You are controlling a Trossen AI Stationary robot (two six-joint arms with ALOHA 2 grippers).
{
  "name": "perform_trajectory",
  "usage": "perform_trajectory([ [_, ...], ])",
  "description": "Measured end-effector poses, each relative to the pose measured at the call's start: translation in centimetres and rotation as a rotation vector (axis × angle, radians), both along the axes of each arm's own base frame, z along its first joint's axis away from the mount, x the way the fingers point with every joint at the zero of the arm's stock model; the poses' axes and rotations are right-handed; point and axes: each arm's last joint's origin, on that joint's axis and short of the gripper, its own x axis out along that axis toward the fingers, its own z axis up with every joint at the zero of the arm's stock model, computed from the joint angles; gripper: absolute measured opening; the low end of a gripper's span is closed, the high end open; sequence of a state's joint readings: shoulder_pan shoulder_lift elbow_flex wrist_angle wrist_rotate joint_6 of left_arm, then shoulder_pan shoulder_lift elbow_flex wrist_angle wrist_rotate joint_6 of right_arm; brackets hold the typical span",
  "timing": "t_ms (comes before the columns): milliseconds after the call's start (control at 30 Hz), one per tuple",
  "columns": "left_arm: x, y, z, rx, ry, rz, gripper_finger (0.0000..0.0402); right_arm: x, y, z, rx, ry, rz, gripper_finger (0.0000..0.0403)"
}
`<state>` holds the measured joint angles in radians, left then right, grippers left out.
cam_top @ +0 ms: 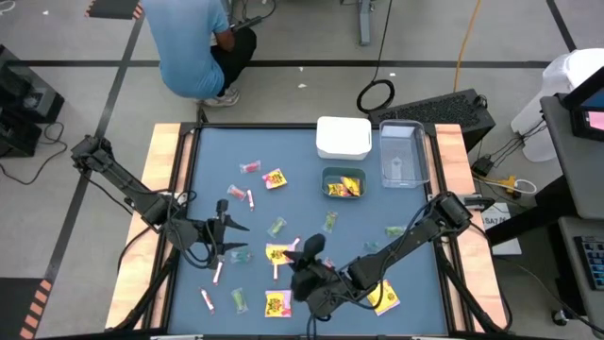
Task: Sort candy
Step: Put the middle left yellow candy into the green bin
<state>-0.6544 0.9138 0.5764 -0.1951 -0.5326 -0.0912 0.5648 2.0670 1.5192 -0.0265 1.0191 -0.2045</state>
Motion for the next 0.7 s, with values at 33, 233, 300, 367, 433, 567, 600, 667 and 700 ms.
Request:
perform_trajectory([
  [33,0.0,0.0,-0.01,0.0,0.0,0.0,0.0183,0.0,0.0,0.0,0.035,-0.021,-0.012,0.0029],
  [233,-0.01,0.0,-0.02,0.0,0.001,0.0,0.0183,0.06,-0.09,-0.01,0.311,-0.182,-0.109,0.0029],
  [300,-0.01,0.0,-0.03,0.0,0.001,0.0,0.0183,0.06,-0.09,-0.01,0.376,-0.221,-0.132,0.0029],
  [367,-0.01,0.0,-0.03,-0.004,0.001,0.002,0.0183,0.06,-0.09,-0.02,0.419,-0.245,-0.146,0.0029],
  [433,0.0,0.01,-0.03,-0.005,0.001,0.003,0.0183,0.06,-0.07,-0.04,0.45,-0.259,-0.153,0.0029],
  [567,0.0,0.01,-0.03,-0.005,0.001,0.003,0.0183,0.06,-0.05,-0.06,0.465,-0.267,-0.157,0.0029],
  [600,0.0,0.01,-0.03,-0.005,0.002,0.003,0.0183,0.06,-0.05,-0.06,0.465,-0.267,-0.157,0.0029],
  [667,0.0,0.01,-0.03,-0.004,0.002,0.003,0.0183,0.06,-0.05,-0.06,0.449,-0.257,-0.151,0.0029],
  [700,0.0,0.01,-0.03,-0.004,0.002,0.003,0.0183,0.06,-0.06,-0.06,0.438,-0.251,-0.148,0.0029],
])
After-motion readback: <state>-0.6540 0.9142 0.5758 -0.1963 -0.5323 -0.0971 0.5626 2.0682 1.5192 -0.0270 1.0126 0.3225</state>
